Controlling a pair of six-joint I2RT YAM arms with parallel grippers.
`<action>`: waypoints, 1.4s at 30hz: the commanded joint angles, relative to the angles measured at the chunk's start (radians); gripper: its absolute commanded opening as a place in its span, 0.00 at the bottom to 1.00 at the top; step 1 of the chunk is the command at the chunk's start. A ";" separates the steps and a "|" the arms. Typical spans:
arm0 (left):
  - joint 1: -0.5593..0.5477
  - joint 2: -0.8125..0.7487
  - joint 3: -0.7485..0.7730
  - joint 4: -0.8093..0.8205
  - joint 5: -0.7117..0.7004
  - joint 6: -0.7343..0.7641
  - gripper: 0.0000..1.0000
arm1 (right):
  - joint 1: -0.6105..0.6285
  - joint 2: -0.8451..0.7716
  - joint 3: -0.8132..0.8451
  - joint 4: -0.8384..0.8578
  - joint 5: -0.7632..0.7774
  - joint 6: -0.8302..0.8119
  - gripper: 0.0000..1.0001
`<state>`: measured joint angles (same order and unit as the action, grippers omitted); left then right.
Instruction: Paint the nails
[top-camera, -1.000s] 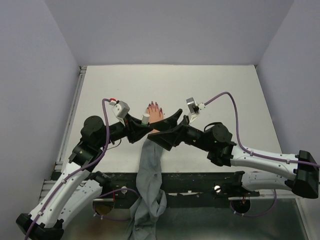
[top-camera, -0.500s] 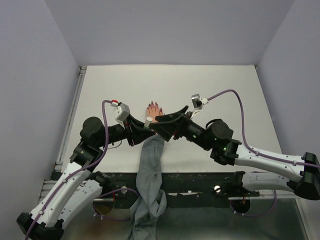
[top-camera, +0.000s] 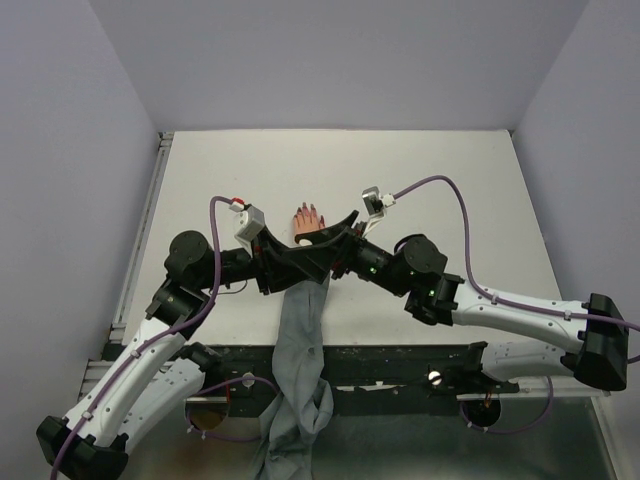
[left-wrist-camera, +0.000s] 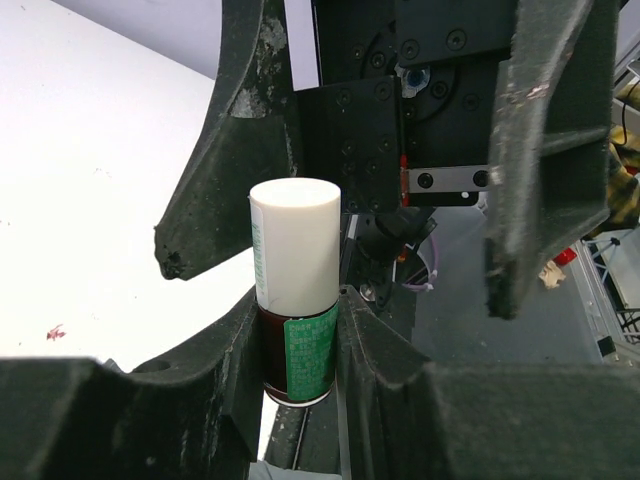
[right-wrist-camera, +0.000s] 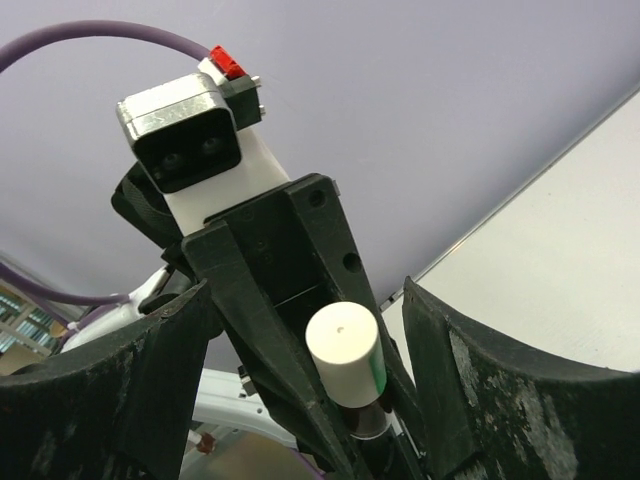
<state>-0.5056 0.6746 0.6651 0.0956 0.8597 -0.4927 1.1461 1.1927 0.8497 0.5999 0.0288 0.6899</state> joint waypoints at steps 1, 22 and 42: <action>0.004 -0.012 0.001 -0.010 -0.040 0.017 0.00 | 0.006 0.010 0.029 0.080 -0.072 0.019 0.84; 0.004 -0.098 -0.001 -0.155 -0.366 0.086 0.00 | 0.004 -0.025 0.008 0.083 -0.116 0.071 0.82; 0.004 -0.069 -0.007 -0.031 -0.088 0.068 0.00 | -0.075 -0.091 0.048 -0.173 -0.001 0.017 0.82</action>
<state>-0.5056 0.5800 0.6640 -0.0555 0.5682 -0.3977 1.1084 1.1130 0.8673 0.4904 0.0185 0.7223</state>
